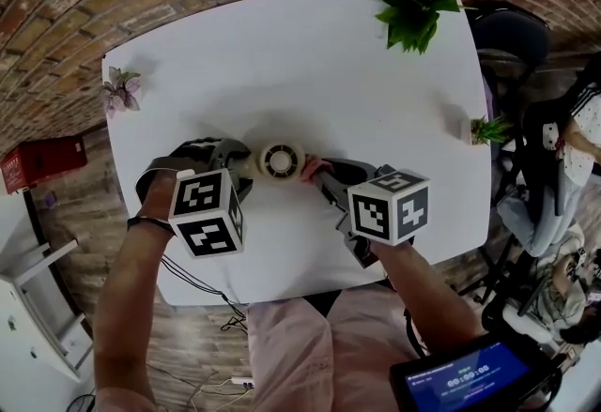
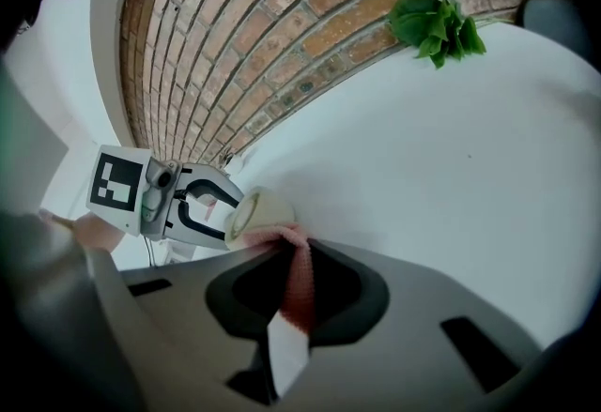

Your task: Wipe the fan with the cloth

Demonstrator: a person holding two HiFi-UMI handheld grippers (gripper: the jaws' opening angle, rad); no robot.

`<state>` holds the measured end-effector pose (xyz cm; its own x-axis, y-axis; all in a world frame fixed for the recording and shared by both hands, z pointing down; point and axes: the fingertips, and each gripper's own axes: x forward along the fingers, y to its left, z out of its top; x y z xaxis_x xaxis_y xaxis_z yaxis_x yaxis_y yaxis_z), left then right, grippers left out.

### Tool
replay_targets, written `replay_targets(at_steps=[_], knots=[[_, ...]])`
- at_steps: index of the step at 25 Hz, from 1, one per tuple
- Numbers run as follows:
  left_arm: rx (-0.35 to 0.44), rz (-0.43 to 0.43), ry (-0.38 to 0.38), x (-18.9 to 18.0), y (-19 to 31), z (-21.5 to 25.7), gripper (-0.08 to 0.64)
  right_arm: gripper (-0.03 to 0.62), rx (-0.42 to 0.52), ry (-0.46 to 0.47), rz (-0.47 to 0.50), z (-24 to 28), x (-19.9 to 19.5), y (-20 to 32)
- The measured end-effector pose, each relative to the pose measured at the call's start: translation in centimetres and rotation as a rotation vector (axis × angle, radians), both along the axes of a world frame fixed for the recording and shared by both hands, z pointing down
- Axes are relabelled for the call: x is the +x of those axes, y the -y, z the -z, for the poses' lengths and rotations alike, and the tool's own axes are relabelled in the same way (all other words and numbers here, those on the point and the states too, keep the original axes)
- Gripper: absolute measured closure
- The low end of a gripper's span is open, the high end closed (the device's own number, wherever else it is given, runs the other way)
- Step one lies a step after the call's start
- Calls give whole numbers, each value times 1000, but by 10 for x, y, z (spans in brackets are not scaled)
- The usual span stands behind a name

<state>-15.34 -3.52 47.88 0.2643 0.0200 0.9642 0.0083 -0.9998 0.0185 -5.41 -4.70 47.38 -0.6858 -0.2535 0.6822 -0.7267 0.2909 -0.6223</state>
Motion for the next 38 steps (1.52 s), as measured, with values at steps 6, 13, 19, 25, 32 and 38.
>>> replay_targets(at_steps=[6,13,19,25,32,38], knots=[[5,-141,21,-2,-12,0,373,552,17,-16,26,0,-1,0],[38,-241,58,1,-18,0,373,552,25,-18,55,0,-2,2],[50,-351,45,21,-35,-1,373,551,80,-7,82,10,-4,17],[66,-416,49,30,-39,-1,374,549,263,-51,324,20,-6,29],[72,-450,63,31,-39,-1,373,549,501,-84,855,19,-24,13],[86,-499,83,32,-40,-2,373,551,666,-44,1232,18,-40,-7]])
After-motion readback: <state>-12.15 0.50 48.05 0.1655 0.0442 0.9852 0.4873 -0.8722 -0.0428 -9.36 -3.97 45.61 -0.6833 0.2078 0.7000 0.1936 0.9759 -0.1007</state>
